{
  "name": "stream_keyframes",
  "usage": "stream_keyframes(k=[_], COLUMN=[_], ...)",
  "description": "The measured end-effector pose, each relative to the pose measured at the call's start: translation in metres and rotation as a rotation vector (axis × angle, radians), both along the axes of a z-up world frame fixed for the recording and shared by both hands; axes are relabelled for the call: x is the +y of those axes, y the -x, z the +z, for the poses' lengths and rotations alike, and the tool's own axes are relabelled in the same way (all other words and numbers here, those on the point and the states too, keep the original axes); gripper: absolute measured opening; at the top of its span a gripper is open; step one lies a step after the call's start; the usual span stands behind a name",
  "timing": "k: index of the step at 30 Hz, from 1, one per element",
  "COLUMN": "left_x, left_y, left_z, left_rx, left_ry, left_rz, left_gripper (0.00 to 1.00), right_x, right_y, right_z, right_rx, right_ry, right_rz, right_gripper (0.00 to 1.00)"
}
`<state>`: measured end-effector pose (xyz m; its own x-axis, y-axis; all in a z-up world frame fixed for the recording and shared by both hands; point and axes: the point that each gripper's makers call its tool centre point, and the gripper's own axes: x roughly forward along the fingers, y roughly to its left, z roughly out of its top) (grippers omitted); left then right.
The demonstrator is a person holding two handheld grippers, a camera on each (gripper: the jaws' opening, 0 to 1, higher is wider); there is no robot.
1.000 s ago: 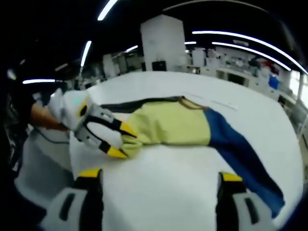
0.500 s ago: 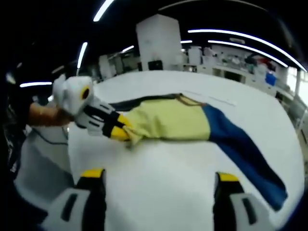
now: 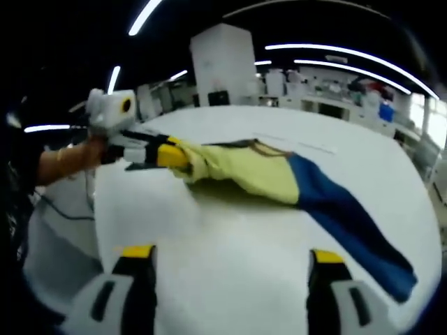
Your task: Fold the garment on the visible template until the final outline fits inside the template.
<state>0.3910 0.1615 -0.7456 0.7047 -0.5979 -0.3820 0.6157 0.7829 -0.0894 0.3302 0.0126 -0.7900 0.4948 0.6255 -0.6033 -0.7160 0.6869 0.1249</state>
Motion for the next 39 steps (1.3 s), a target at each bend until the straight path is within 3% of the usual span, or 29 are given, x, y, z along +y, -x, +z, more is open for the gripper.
stream_keyframes(k=[10, 18, 28, 39], left_x=[0.032, 0.049, 0.067, 0.069], left_y=[-0.043, -0.068, -0.091, -0.106], left_z=[0.001, -0.017, -0.037, -0.058], left_rx=[0.051, 0.070, 0.067, 0.026], left_ry=[0.131, 0.120, 0.024, -0.159], left_rz=[0.108, 0.146, 0.188, 0.156], left_gripper=[0.05, 0.05, 0.05, 0.05], right_x=[-0.001, -0.005, -0.003, 0.000], right_y=[-0.008, -0.012, -0.016, -0.019], right_z=[0.001, -0.004, -0.011, -0.020], right_rx=[0.015, 0.035, 0.055, 0.070], right_ry=[-0.029, -0.039, -0.054, -0.058], right_rz=[-0.051, -0.086, -0.107, -0.117], right_gripper=[0.85, 0.82, 0.78, 0.75])
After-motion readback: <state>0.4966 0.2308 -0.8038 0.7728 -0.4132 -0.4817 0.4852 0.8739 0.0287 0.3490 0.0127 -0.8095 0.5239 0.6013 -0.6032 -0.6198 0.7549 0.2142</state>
